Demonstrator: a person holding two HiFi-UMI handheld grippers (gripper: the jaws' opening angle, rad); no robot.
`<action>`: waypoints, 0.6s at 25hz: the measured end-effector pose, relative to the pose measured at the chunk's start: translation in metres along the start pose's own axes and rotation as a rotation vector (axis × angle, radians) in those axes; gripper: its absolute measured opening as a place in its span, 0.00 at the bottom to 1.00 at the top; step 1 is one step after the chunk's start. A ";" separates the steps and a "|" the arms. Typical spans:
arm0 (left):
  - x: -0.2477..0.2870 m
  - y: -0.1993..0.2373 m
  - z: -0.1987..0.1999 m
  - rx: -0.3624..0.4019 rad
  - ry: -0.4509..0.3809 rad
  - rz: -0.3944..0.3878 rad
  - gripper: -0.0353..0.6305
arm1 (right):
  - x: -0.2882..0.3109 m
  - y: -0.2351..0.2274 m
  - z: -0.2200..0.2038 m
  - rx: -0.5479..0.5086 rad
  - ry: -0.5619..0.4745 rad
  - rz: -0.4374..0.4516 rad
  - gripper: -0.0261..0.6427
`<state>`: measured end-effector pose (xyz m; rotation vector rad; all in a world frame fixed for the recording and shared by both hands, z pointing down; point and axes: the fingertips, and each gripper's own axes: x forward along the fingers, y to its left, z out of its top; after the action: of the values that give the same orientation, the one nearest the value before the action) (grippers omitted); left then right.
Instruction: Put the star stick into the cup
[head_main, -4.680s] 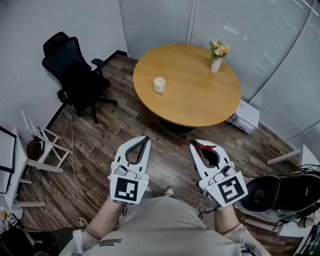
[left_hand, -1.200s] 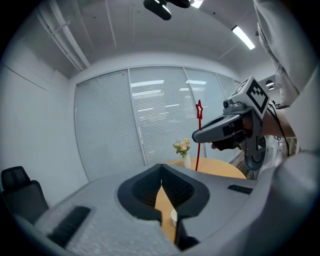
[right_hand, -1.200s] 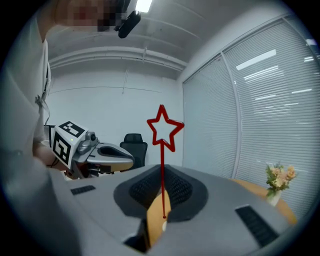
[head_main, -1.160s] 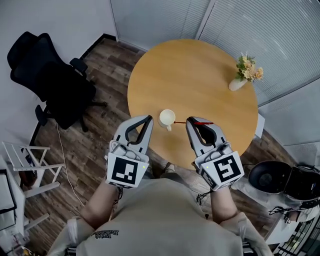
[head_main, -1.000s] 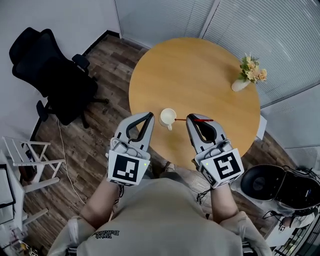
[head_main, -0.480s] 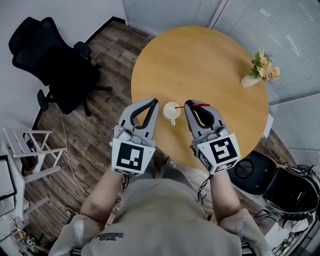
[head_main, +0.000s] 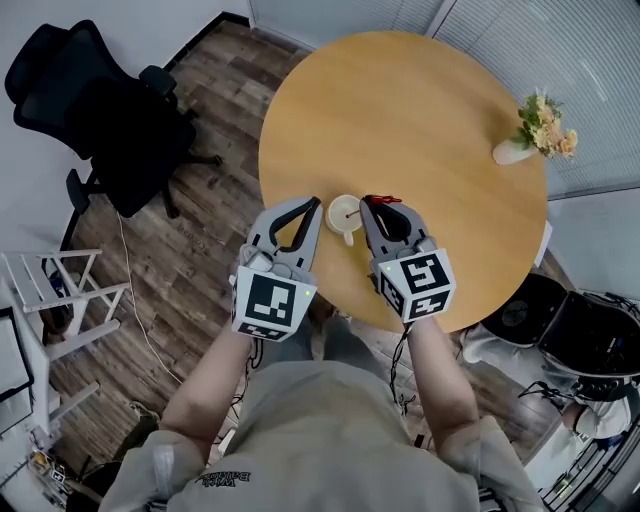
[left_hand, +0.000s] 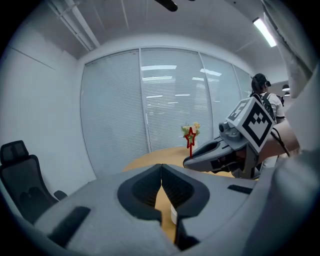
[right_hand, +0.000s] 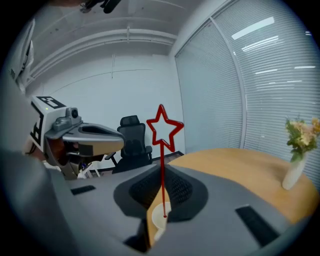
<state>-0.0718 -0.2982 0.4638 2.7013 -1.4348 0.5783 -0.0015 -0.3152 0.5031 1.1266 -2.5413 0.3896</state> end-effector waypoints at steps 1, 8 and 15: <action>0.004 -0.001 -0.009 -0.013 0.017 -0.003 0.09 | 0.005 -0.003 -0.007 0.008 0.012 -0.002 0.09; 0.009 -0.016 -0.061 -0.075 0.103 -0.031 0.09 | 0.019 -0.005 -0.053 0.057 0.075 -0.034 0.09; 0.007 -0.037 -0.093 -0.100 0.157 -0.071 0.09 | 0.019 -0.006 -0.096 0.091 0.153 -0.074 0.09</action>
<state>-0.0679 -0.2642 0.5584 2.5544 -1.2890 0.6781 0.0086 -0.2956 0.5986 1.1717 -2.3632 0.5560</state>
